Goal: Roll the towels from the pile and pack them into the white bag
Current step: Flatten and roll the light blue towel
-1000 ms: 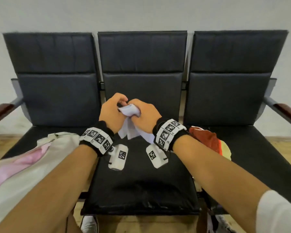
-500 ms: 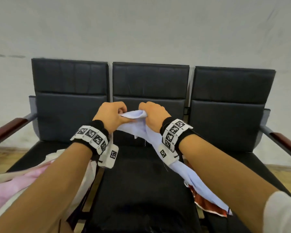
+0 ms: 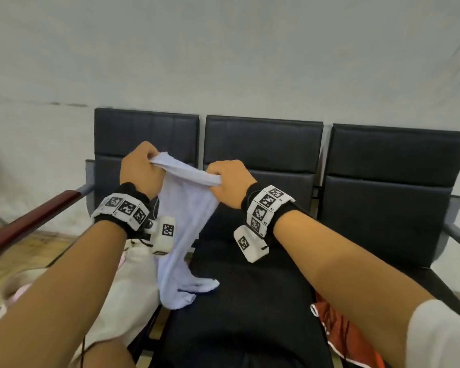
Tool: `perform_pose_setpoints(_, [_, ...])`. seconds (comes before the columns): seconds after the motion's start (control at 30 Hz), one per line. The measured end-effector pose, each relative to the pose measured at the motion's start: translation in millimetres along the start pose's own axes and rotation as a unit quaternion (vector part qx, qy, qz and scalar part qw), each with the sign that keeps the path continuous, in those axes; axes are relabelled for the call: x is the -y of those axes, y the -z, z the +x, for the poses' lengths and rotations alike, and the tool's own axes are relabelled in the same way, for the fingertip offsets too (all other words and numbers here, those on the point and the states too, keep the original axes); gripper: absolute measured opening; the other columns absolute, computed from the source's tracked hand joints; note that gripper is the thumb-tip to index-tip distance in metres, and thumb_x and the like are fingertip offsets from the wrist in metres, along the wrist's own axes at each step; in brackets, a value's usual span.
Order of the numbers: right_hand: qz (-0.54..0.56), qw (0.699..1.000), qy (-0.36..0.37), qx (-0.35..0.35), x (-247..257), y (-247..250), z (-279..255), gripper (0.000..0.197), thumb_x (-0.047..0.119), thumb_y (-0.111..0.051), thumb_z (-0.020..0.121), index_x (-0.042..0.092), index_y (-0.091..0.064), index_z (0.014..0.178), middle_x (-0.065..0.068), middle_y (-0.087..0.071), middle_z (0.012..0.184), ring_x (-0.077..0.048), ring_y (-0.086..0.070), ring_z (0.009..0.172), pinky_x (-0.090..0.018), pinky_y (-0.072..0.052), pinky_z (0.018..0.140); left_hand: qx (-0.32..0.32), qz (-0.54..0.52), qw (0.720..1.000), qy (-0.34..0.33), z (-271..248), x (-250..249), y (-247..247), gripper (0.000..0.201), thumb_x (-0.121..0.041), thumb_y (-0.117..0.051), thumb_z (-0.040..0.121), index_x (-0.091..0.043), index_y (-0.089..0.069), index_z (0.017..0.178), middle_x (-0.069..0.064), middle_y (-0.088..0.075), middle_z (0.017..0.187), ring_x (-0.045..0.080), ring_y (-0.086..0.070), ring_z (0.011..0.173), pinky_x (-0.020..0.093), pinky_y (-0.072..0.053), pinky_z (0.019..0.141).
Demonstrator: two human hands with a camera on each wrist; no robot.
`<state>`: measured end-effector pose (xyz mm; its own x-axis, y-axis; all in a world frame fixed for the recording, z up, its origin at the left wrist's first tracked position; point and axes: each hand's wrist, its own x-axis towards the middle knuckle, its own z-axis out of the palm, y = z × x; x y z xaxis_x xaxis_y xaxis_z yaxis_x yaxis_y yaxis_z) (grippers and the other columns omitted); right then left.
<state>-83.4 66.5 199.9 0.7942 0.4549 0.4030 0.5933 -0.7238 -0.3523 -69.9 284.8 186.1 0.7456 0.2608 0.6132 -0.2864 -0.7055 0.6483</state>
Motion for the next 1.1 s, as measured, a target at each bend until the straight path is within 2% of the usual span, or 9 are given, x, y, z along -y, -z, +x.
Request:
perform_pose_setpoints(0.1, [0.056, 0.998, -0.036, -0.013, -26, -3, -21, 0.016, 0.004, -0.053, 0.087, 0.019, -0.052, 0.093, -0.003, -0.06, 0.079, -0.019, -0.056, 0.069, -0.036, -0.048, 0.065, 0.046, 0.027, 0.999, 0.005, -10, 8, -5, 0.011, -0.007, -0.047, 0.091, -0.013, -0.051, 0.083, 0.007, -0.056, 0.071, 0.021, -0.048, 0.061, 0.029, -0.04, 0.053])
perform_pose_setpoints(0.2, [0.026, 0.997, -0.068, 0.021, -47, 7, -33, 0.043, 0.011, -0.05, 0.094, 0.03, -0.051, 0.133, -0.003, -0.061, 0.112, -0.022, -0.058, 0.099, -0.037, -0.049, 0.091, 0.091, 0.04, 0.995, -0.007, -11, 17, -15, 0.012, -0.01, -0.046, 0.093, -0.017, -0.055, 0.089, 0.004, -0.059, 0.077, 0.019, -0.054, 0.067, 0.028, -0.038, 0.054])
perform_pose_setpoints(0.3, [-0.091, 0.988, -0.099, 0.074, -77, 18, -44, 0.021, 0.028, -0.05, 0.098, 0.02, -0.07, 0.099, -0.001, -0.05, 0.094, -0.026, -0.054, 0.088, -0.048, -0.047, 0.086, 0.107, 0.045, 0.993, -0.007, -8, 19, -23, 0.015, -0.009, -0.045, 0.094, -0.021, -0.054, 0.093, 0.004, -0.061, 0.078, 0.024, -0.057, 0.071, 0.033, -0.042, 0.06])
perform_pose_setpoints(0.37, [-0.113, 0.984, -0.125, 0.061, -98, 25, -53, 0.036, 0.042, -0.056, 0.096, 0.012, -0.067, 0.08, -0.003, -0.047, 0.091, -0.025, -0.052, 0.081, -0.046, -0.046, 0.08, 0.113, 0.052, 0.992, -0.001, -7, 16, -30, 0.013, -0.014, -0.045, 0.095, -0.024, -0.053, 0.095, 0.002, -0.061, 0.076, 0.024, -0.059, 0.071, 0.035, -0.043, 0.062])
perform_pose_setpoints(0.53, [-0.135, 0.979, -0.135, 0.069, -128, 42, -70, 0.039, 0.052, -0.064, 0.088, 0.014, -0.073, 0.088, 0.003, -0.06, 0.103, -0.017, -0.058, 0.09, -0.035, -0.048, 0.083, 0.115, 0.023, 0.993, 0.03, -10, -3, -53, 0.013, -0.015, -0.043, 0.099, -0.018, -0.055, 0.099, 0.009, -0.064, 0.085, 0.024, -0.062, 0.067, 0.032, -0.046, 0.059])
perform_pose_setpoints(0.67, [-0.104, 0.975, -0.183, 0.074, -147, 52, -83, 0.033, 0.036, -0.071, 0.085, 0.02, -0.053, 0.063, 0.002, -0.055, 0.07, -0.015, -0.052, 0.066, -0.032, -0.043, 0.065, 0.091, -0.134, 0.982, 0.097, -18, -11, -73, 0.015, -0.006, -0.039, 0.101, -0.012, -0.052, 0.1, 0.011, -0.065, 0.087, 0.019, -0.07, 0.056, 0.026, -0.057, 0.048])
perform_pose_setpoints(0.83, [-0.053, 0.973, -0.221, 0.037, -170, 57, -105, 0.009, 0.02, -0.07, 0.087, 0.019, -0.061, 0.086, 0.001, -0.065, 0.086, -0.018, -0.062, 0.079, -0.03, -0.052, 0.071, 0.06, -0.204, 0.965, 0.155, -18, 4, -92, 0.029, 0.001, -0.037, 0.098, -0.013, -0.062, 0.102, 0.015, -0.066, 0.1, 0.021, -0.07, 0.072, 0.032, -0.061, 0.064])
perform_pose_setpoints(0.93, [-0.043, 0.963, -0.263, 0.039, -182, 57, -114, 0.01, 0.02, -0.056, 0.097, 0.019, -0.062, 0.089, -0.005, -0.064, 0.087, -0.019, -0.061, 0.066, -0.027, -0.05, 0.057, 0.079, -0.189, 0.957, 0.204, -20, 9, -103, 0.033, -0.002, -0.042, 0.091, -0.022, -0.068, 0.084, 0.016, -0.068, 0.098, 0.03, -0.069, 0.083, 0.044, -0.061, 0.073])
perform_pose_setpoints(1.1, [0.057, 0.932, -0.353, -0.052, -192, 40, -117, 0.015, 0.017, -0.045, 0.1, 0.011, -0.058, 0.095, -0.014, -0.064, 0.084, -0.026, -0.067, 0.054, -0.028, -0.049, 0.043, 0.122, -0.257, 0.914, 0.29, -35, -1, -125, 0.028, 0.0, -0.044, 0.089, -0.011, -0.066, 0.075, 0.023, -0.067, 0.094, 0.038, -0.066, 0.09, 0.041, -0.058, 0.069])
